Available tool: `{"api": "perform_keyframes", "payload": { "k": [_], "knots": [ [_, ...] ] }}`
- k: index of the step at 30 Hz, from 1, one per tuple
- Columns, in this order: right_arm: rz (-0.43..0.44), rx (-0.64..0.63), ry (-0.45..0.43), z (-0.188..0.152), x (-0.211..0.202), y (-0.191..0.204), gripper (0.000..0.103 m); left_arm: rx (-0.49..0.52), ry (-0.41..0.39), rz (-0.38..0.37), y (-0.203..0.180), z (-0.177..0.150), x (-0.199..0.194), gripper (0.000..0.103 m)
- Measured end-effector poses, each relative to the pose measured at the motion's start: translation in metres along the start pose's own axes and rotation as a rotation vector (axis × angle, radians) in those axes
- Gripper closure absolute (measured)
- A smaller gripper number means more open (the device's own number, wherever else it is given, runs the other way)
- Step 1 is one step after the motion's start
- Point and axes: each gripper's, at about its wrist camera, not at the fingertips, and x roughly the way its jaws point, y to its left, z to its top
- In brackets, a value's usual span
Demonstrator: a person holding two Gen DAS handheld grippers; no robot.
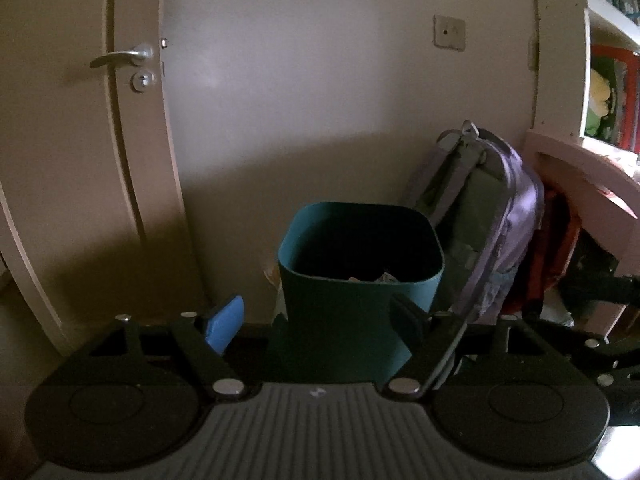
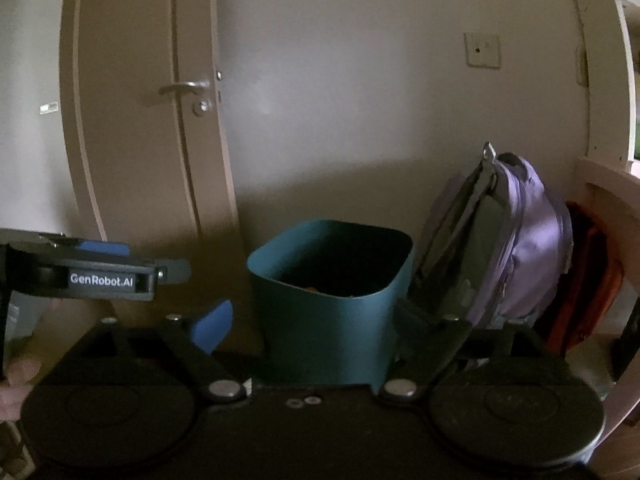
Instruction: Collect trash
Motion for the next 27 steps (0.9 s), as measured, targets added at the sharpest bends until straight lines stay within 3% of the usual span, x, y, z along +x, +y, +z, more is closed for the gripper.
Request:
{"api": "perform_keyframes", "payload": {
  "k": [8, 10, 12, 13, 19, 27],
  "knots": [
    [-0.001, -0.009, -0.066, -0.017, -0.035, 0.014, 0.000, -0.005, -0.037, -0.028, -0.002, -0.031, -0.037, 0.022],
    [0.002, -0.016, -0.071, -0.021, -0.040, 0.017, 0.000, -0.010, -0.039, -0.037, -0.002, -0.038, -0.044, 0.018],
    [0.002, -0.019, -0.082, -0.025, -0.045, 0.019, 0.000, -0.019, -0.045, -0.046, 0.000, -0.045, -0.049, 0.004],
    [-0.002, -0.017, -0.089, -0.026, -0.047, 0.020, 0.000, -0.025, -0.051, -0.051, 0.001, -0.049, -0.052, 0.002],
    [-0.020, 0.006, -0.109, -0.038, -0.057, 0.021, 0.000, -0.002, -0.092, -0.044, -0.001, -0.065, -0.069, 0.001],
    [-0.006, 0.027, -0.148, -0.049, -0.067, 0.020, 0.000, -0.036, -0.088, -0.066, 0.002, -0.073, -0.078, 0.001]
  ]
}}
